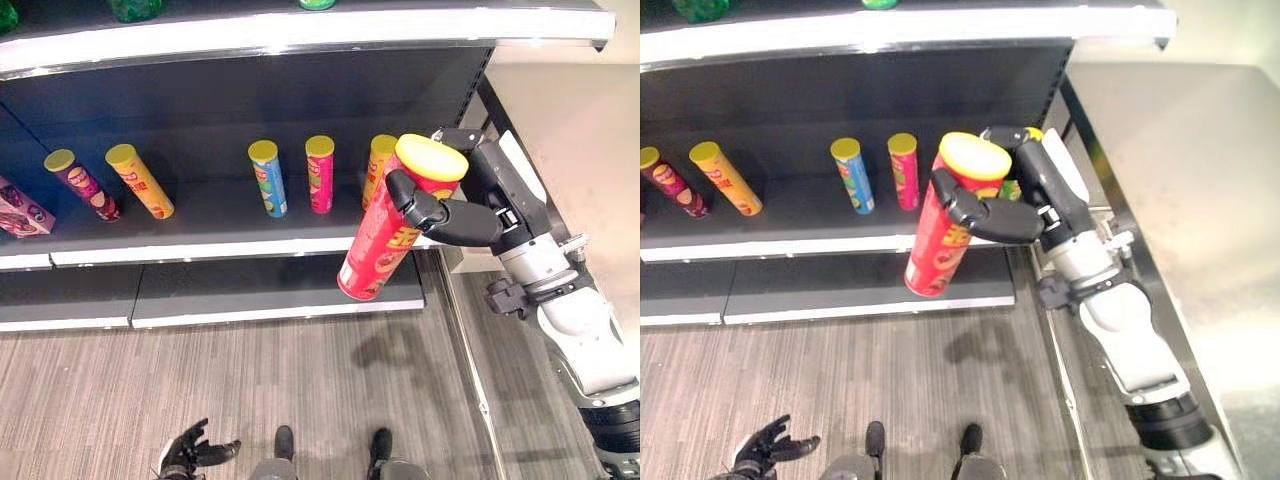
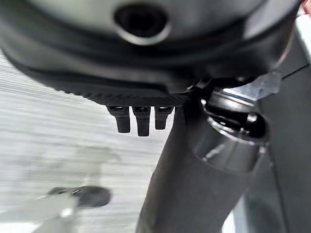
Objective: Put the goods on the table back onto the shelves and tidy them up.
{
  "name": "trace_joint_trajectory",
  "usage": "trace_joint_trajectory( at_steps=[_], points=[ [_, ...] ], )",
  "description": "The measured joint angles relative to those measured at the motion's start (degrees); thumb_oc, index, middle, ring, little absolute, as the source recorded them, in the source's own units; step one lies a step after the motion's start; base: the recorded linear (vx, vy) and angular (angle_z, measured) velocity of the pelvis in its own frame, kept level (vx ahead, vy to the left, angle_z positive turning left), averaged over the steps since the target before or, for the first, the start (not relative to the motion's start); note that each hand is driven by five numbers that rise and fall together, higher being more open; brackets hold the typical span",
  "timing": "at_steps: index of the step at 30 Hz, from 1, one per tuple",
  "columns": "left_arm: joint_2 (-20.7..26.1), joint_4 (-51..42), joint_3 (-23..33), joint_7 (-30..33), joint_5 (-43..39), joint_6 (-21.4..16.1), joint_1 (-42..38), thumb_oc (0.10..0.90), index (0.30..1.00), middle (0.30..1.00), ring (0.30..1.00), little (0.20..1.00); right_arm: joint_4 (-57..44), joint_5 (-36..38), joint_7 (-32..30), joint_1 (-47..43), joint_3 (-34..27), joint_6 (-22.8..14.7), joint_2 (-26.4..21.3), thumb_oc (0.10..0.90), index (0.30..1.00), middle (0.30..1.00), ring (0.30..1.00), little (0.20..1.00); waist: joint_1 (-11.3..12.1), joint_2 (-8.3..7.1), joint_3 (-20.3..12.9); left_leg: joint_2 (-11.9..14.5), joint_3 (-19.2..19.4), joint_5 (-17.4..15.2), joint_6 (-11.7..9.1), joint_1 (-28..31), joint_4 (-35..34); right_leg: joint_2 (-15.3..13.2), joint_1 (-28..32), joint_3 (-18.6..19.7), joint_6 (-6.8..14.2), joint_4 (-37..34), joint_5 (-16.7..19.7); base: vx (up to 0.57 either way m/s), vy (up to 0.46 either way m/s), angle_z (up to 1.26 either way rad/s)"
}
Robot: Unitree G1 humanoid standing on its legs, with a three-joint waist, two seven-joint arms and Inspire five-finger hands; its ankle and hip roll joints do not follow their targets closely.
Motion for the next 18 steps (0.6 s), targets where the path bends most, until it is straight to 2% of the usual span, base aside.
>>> trace_joint_trajectory(
  at_steps=[1, 3, 5, 6, 7, 8, 9, 10, 11, 12, 13, 14, 15, 16, 17, 18],
  points=[
    [-1.84, -0.37, -0.07, 0.18, -1.18, 0.03, 0.20, 0.800, 0.900, 0.900, 0.900, 0.900, 0.12, -0.69, -0.09, -2.62, 3.12, 0.00, -0.15, 0.400, 0.300, 0.300, 0.300, 0.300, 0.12, -0.27, 0.12, 0.49, -0.05, 0.20, -0.35, -1.27, 1.03, 0.94, 0.12, 1.01, 0.02, -1.74, 0.41, 0.08, -0.025, 0.25],
    [-3.46, -3.12, -1.22, 0.08, -1.74, -0.17, 0.07, 0.800, 0.900, 0.900, 0.900, 0.900, 0.15, -1.48, -0.08, -2.89, 4.03, -0.04, -0.51, 0.400, 0.300, 0.300, 0.300, 0.300, -0.10, -0.85, 0.62, -0.14, -1.08, 0.26, -0.44, -4.00, 4.71, 1.09, 1.25, 1.34, -0.52, -3.26, 0.83, 0.03, 0.070, 0.50],
    [-5.02, -3.67, -2.15, -0.14, -2.16, -0.44, -1.05, 0.800, 0.900, 0.900, 0.900, 0.900, 0.95, -2.24, 0.00, -3.21, 4.43, -0.07, -1.31, 0.400, 0.300, 0.300, 0.300, 0.300, 1.64, -0.68, 1.48, -0.17, -1.72, 0.74, -1.29, -5.21, 6.49, 0.82, 2.70, 0.48, -1.06, -4.85, 1.17, 0.06, 0.139, 0.51],
    [-5.09, -3.63, -2.12, -0.43, -3.42, -0.30, -1.94, 0.800, 0.900, 0.900, 0.900, 0.900, 1.63, -2.57, -0.03, -3.92, 4.61, 0.01, -1.88, 0.400, 0.300, 0.300, 0.300, 0.300, 2.02, -0.86, 2.36, -0.41, -1.42, 1.59, -2.59, -5.85, 6.86, 0.39, 2.88, -0.27, -1.33, -5.33, 1.42, 0.09, 0.197, 0.42],
    [-4.98, -3.49, -2.24, -0.37, -3.39, -0.29, -2.03, 0.800, 0.900, 0.900, 0.900, 0.900, 1.82, -2.81, -0.06, -4.28, 4.68, 0.15, -1.81, 0.400, 0.300, 0.300, 0.300, 0.300, 2.17, -0.31, 2.82, 0.44, -0.97, 1.16, -2.40, -6.04, 5.85, 0.38, 3.01, -0.21, -2.20, -5.31, 1.09, 0.13, 0.260, 0.28],
    [-4.54, -2.42, -2.30, 0.02, -3.39, -0.29, -2.97, 0.800, 0.900, 0.900, 0.900, 0.900, 1.92, -2.85, -0.22, -4.52, 4.87, 0.21, -1.08, 0.400, 0.300, 0.300, 0.300, 0.300, 2.67, -1.63, 3.80, 0.73, -1.68, 0.11, -2.81, -7.31, 6.30, -0.45, 2.46, -0.12, -3.18, -5.36, 1.13, 0.13, 0.222, 0.24],
    [-3.30, -1.21, -1.27, 0.37, -3.86, -0.24, -5.24, 0.800, 0.900, 0.900, 0.900, 0.900, 2.14, -2.95, -0.52, -5.01, 5.96, 0.52, -0.60, 0.400, 0.300, 0.300, 0.300, 0.300, 2.18, -2.93, 5.22, 7.48, -3.30, 1.41, -5.05, -10.98, 2.00, -2.13, 1.36, 0.58, -3.49, -4.93, 1.28, 0.35, 0.471, -0.06],
    [-2.97, -1.49, -1.89, 0.41, -3.31, -0.25, -5.71, 0.800, 0.900, 0.900, 0.900, 0.900, 2.14, -2.98, -0.74, -5.00, 6.47, 0.81, -0.63, 0.400, 0.300, 0.300, 0.300, 0.300, 1.99, -2.54, 5.41, 11.73, -3.80, 2.27, -6.06, -11.44, -2.99, -4.30, 2.26, 1.61, 0.11, -4.92, 1.15, 0.58, 0.866, -0.09],
    [-3.05, -0.41, -2.94, 0.40, -3.17, -0.36, -5.82, 0.800, 0.900, 0.900, 0.900, 0.900, 1.76, -3.24, -1.30, -2.22, 4.44, 0.17, -1.29, 0.400, 0.300, 0.300, 0.300, 0.300, 1.50, -1.15, 5.26, 12.74, -5.12, 1.65, -5.50, -12.42, -2.19, -6.53, 4.11, 2.75, 4.11, -4.92, 0.43, 0.67, 1.049, -0.17],
    [-1.78, 0.42, -2.80, 0.36, -2.85, -1.35, -6.66, 0.800, 0.900, 0.900, 0.900, 0.900, 1.83, -4.97, -3.19, 3.81, 1.65, 1.57, -0.34, 0.400, 0.300, 0.300, 0.300, 0.300, 1.72, -2.38, 5.50, 11.72, 0.16, 6.41, -10.40, -13.39, 3.43, -12.60, 7.92, 2.81, 5.81, -4.88, -0.27, 0.57, 1.043, 0.25],
    [0.67, 2.43, -2.09, 0.18, -0.72, -1.09, -9.77, 0.800, 0.900, 0.900, 0.900, 0.900, 1.74, -6.55, -2.48, 6.73, 1.18, 3.05, 2.95, 0.400, 0.300, 0.300, 0.300, 0.300, 1.42, -5.00, 5.41, 5.26, 3.35, 2.32, -6.10, -14.43, 8.90, -18.59, 8.20, 2.93, 0.39, -3.85, 6.55, 0.37, 0.871, 0.32],
    [1.60, 2.62, -1.67, 0.24, 0.38, -0.99, -10.33, 0.800, 0.900, 0.900, 0.900, 0.900, 1.24, -8.08, -2.37, 7.95, 0.02, 3.83, 6.46, 0.400, 0.300, 0.300, 0.300, 0.300, 1.35, -4.88, 5.31, 2.09, 3.64, 1.25, -3.79, -13.56, 10.28, -20.83, 7.37, 2.95, -1.09, -1.75, 11.80, 0.24, 0.745, 0.26],
    [3.28, 2.28, -2.56, 0.08, 1.52, -0.92, -9.91, 0.800, 0.900, 0.900, 0.900, 0.900, -0.68, -8.96, -2.58, 8.69, -0.60, 4.76, 9.76, 0.400, 0.300, 0.300, 0.300, 0.300, 1.35, -4.31, 5.10, -0.41, 5.10, -0.16, -1.43, -11.83, 10.24, -23.67, 6.03, 3.06, -0.91, 0.35, 17.94, 0.09, 0.426, -0.32],
    [5.56, 0.80, -3.13, 0.23, 2.74, -0.85, -8.19, 0.800, 0.900, 0.900, 0.900, 0.900, -2.75, -9.66, -2.53, 7.49, 0.12, 4.68, 12.32, 0.400, 0.300, 0.300, 0.300, 0.300, 2.26, -3.63, 5.12, -1.67, 8.62, -1.13, 0.86, -9.18, 8.76, -26.76, 1.73, 2.65, 0.50, 4.97, 20.98, 0.06, 0.321, -0.84],
    [6.06, 0.45, -2.94, 0.49, 3.45, -0.86, -7.23, 0.800, 0.900, 0.900, 0.900, 0.900, -3.40, -9.69, -2.48, 5.62, 1.28, 4.05, 12.39, 0.400, 0.300, 0.300, 0.300, 0.300, 3.25, -2.32, 5.12, -2.35, 10.93, -1.77, 1.99, -7.05, 7.13, -26.67, -2.14, 1.58, 1.71, 8.23, 16.47, 0.04, 0.183, -0.89],
    [6.55, 0.53, -1.71, 0.98, 3.48, -0.39, -7.17, 0.800, 0.900, 0.900, 0.900, 0.900, -3.90, -9.79, -2.49, 4.49, 1.61, 3.27, 10.47, 0.400, 0.300, 0.300, 0.300, 0.300, 2.82, -0.05, 5.02, -2.87, 10.27, -1.63, 2.71, -5.46, 5.71, -24.06, -2.87, 1.11, 1.75, 8.58, 11.25, 0.05, 0.272, -0.46]
  ],
)
